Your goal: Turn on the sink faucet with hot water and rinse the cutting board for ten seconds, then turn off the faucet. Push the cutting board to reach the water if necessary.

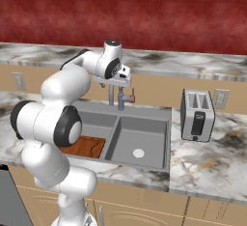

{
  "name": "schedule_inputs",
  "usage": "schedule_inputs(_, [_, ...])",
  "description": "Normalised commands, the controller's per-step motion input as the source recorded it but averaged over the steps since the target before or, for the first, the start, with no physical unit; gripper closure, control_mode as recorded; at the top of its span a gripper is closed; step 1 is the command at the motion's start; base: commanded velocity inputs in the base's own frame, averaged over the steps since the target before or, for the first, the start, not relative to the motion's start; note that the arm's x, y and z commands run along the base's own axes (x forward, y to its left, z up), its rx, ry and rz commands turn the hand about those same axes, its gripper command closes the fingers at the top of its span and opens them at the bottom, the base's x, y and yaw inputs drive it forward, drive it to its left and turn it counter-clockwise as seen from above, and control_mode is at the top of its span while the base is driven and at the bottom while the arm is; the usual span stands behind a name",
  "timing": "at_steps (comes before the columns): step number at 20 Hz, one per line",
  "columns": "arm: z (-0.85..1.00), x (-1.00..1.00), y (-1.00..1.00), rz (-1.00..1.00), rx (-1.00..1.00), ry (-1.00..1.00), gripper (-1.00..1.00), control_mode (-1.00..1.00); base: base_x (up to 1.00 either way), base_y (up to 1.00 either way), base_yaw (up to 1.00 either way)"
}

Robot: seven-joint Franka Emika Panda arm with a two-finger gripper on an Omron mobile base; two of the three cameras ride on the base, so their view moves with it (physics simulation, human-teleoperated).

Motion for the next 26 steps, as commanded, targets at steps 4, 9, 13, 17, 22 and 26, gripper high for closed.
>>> schedule_inputs(4, [-0.08, 0.16, 0.02, 0.0, 0.0, 0.0, -1.0, -1.0, 0.0, 0.0, 0.0])
schedule_inputs(9, [-0.07, 0.1, 0.06, 0.0, 0.0, 0.0, -1.0, -1.0, 0.0, 0.0, 0.0])
schedule_inputs(13, [-0.01, 0.0, 0.14, 0.0, 0.0, 0.0, -1.0, -1.0, 0.0, 0.0, 0.0])
schedule_inputs(17, [-0.06, 0.0, 0.22, 0.0, 0.0, 0.0, -1.0, -1.0, 0.0, 0.0, 0.0])
schedule_inputs(22, [-0.08, 0.0, 0.28, 0.0, 0.0, 0.0, -1.0, -1.0, 0.0, 0.0, 0.0])
schedule_inputs(26, [-0.1, 0.0, 0.33, 0.0, 0.0, 0.0, -1.0, -1.0, 0.0, 0.0, 0.0])
